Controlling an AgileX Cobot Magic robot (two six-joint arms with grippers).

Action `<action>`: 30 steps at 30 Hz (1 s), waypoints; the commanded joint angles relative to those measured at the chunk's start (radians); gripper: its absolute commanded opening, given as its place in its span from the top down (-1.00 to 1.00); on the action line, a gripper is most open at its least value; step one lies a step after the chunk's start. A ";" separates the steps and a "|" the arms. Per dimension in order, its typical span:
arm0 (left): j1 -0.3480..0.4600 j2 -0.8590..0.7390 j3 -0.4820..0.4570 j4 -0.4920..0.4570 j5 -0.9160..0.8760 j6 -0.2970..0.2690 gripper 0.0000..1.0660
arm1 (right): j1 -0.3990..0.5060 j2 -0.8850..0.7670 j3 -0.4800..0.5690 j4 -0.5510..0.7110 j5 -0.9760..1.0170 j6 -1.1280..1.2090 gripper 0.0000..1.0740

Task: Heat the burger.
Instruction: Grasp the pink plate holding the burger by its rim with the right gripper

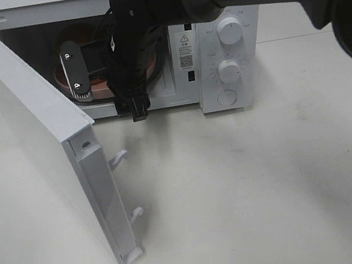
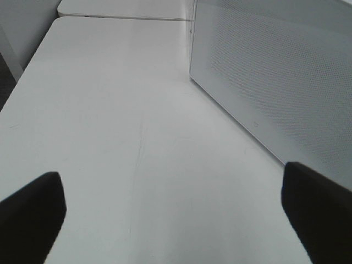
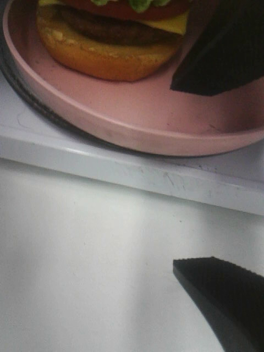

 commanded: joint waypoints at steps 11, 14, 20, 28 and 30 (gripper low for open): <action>0.003 -0.007 0.003 -0.001 -0.013 -0.005 -0.88 | -0.027 0.154 -0.184 0.009 0.033 0.062 -0.42; 0.003 -0.007 0.003 -0.001 -0.013 -0.005 -0.88 | -0.038 0.166 -0.193 0.011 0.036 0.066 -0.42; 0.003 -0.007 0.003 -0.001 -0.013 -0.005 -0.88 | -0.046 0.176 -0.193 0.026 0.035 0.079 -0.13; 0.003 -0.007 0.003 -0.001 -0.013 -0.005 -0.88 | -0.046 0.172 -0.193 0.033 0.055 0.088 1.00; 0.003 -0.007 0.003 -0.001 -0.013 -0.005 -0.88 | -0.043 0.171 -0.193 0.033 0.060 0.088 1.00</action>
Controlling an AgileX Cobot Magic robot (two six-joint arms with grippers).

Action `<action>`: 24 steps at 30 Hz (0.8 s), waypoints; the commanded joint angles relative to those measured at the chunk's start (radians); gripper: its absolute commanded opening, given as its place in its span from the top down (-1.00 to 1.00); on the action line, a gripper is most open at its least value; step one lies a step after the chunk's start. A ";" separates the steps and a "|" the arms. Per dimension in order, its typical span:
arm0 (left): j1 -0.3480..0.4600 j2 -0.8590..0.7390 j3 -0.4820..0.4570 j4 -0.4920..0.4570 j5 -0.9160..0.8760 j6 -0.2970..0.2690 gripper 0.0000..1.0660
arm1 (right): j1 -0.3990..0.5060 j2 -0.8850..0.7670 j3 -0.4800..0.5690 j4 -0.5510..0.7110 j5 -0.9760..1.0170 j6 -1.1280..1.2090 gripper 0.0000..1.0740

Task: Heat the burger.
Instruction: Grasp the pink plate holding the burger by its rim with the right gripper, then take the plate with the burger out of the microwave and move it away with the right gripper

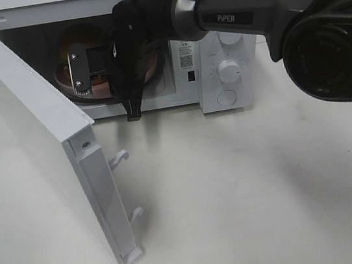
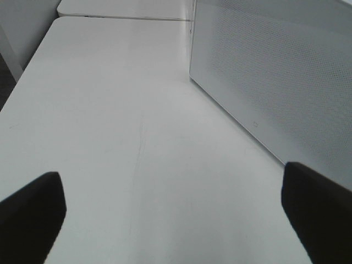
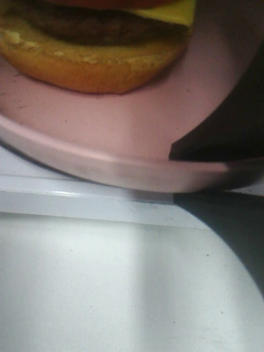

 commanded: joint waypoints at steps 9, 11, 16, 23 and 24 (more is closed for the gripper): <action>0.003 -0.007 0.003 -0.001 -0.013 -0.005 -0.88 | 0.024 -0.021 0.001 0.006 0.091 0.016 1.00; 0.003 -0.007 0.003 -0.001 -0.013 -0.005 -0.88 | 0.024 -0.025 0.001 0.005 0.103 0.013 1.00; 0.003 -0.007 0.003 -0.001 -0.013 -0.005 -0.88 | 0.035 -0.052 0.019 -0.009 0.121 -0.022 1.00; 0.003 -0.007 0.003 -0.001 -0.013 -0.005 -0.88 | 0.032 -0.126 0.121 -0.008 0.057 -0.100 1.00; 0.003 -0.007 0.003 -0.001 -0.013 -0.005 -0.88 | 0.032 -0.146 0.145 -0.002 0.047 -0.131 1.00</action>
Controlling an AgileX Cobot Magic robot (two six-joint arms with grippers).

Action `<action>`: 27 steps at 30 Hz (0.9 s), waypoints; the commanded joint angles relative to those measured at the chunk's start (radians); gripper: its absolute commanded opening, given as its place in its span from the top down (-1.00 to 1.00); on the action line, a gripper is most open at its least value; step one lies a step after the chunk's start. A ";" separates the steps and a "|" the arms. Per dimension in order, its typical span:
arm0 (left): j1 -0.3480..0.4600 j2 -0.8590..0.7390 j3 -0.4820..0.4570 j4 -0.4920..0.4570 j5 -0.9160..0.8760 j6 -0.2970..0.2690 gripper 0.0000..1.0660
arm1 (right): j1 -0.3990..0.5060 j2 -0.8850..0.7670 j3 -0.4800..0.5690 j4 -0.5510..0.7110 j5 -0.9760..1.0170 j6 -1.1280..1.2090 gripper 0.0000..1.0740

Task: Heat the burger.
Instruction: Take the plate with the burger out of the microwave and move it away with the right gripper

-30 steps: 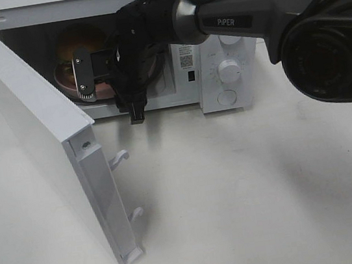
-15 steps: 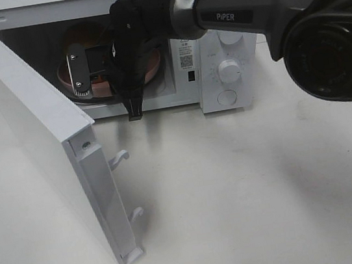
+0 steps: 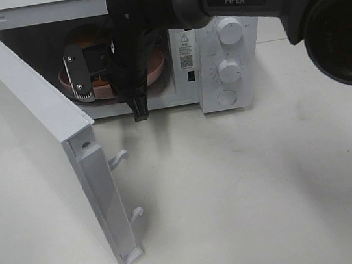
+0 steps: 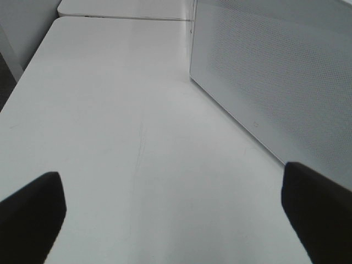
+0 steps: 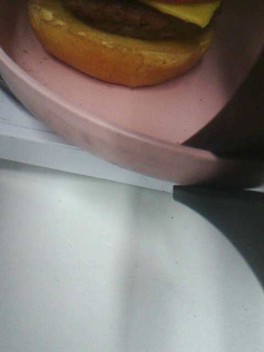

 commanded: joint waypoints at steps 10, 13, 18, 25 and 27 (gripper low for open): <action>0.003 -0.007 0.003 -0.002 -0.013 -0.005 -0.88 | 0.002 -0.126 0.166 0.097 -0.119 -0.241 1.00; 0.003 -0.007 0.003 -0.002 -0.013 -0.005 -0.88 | 0.002 -0.144 0.194 0.119 -0.138 -0.282 1.00; 0.003 -0.007 0.003 -0.002 -0.013 -0.005 -0.88 | 0.002 -0.199 0.284 0.164 -0.208 -0.347 1.00; 0.003 -0.007 0.003 -0.002 -0.013 -0.005 -0.88 | -0.009 -0.274 0.400 0.223 -0.282 -0.414 1.00; 0.003 -0.007 0.003 -0.002 -0.013 -0.005 -0.88 | -0.010 -0.293 0.429 0.241 -0.289 -0.452 1.00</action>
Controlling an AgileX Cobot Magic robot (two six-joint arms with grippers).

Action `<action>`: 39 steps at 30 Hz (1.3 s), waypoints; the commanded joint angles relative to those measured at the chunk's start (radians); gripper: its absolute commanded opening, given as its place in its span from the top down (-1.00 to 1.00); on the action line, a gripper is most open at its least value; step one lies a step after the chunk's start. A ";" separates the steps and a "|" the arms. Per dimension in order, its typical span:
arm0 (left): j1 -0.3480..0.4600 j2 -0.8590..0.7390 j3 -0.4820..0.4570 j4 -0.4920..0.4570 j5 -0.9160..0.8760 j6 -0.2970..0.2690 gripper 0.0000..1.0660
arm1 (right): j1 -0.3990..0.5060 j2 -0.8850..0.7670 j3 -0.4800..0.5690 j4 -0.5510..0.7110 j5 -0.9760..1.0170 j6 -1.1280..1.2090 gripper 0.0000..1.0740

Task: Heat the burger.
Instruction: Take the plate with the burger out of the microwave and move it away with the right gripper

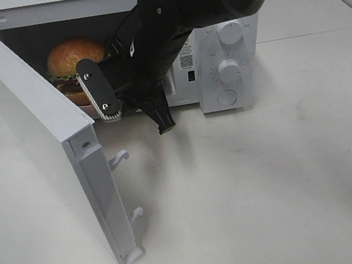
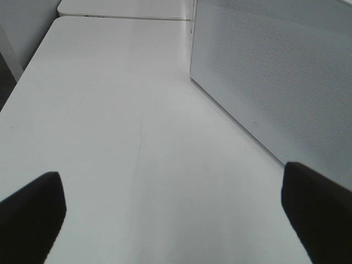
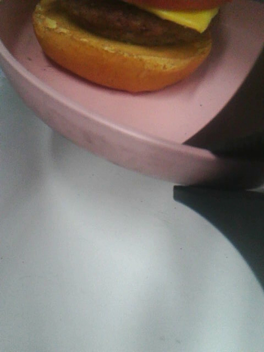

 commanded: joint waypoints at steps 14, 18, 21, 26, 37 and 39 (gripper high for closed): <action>0.003 -0.007 0.003 -0.002 -0.013 -0.005 -0.88 | -0.022 -0.221 0.248 0.043 -0.121 -0.140 1.00; 0.003 -0.007 0.003 -0.002 -0.013 -0.005 -0.88 | -0.022 -0.262 0.299 0.044 -0.128 -0.140 1.00; 0.003 -0.007 0.003 -0.002 -0.013 -0.005 -0.88 | -0.022 -0.298 0.339 0.046 -0.137 -0.140 1.00; 0.003 -0.007 0.003 -0.002 -0.013 -0.005 -0.88 | -0.013 -0.350 0.404 0.047 -0.144 -0.140 1.00; 0.003 -0.007 0.003 -0.002 -0.013 -0.005 -0.88 | -0.013 -0.483 0.560 0.035 -0.192 -0.140 1.00; 0.003 -0.007 0.003 -0.002 -0.013 -0.005 -0.88 | -0.013 -0.513 0.590 0.032 -0.197 -0.140 1.00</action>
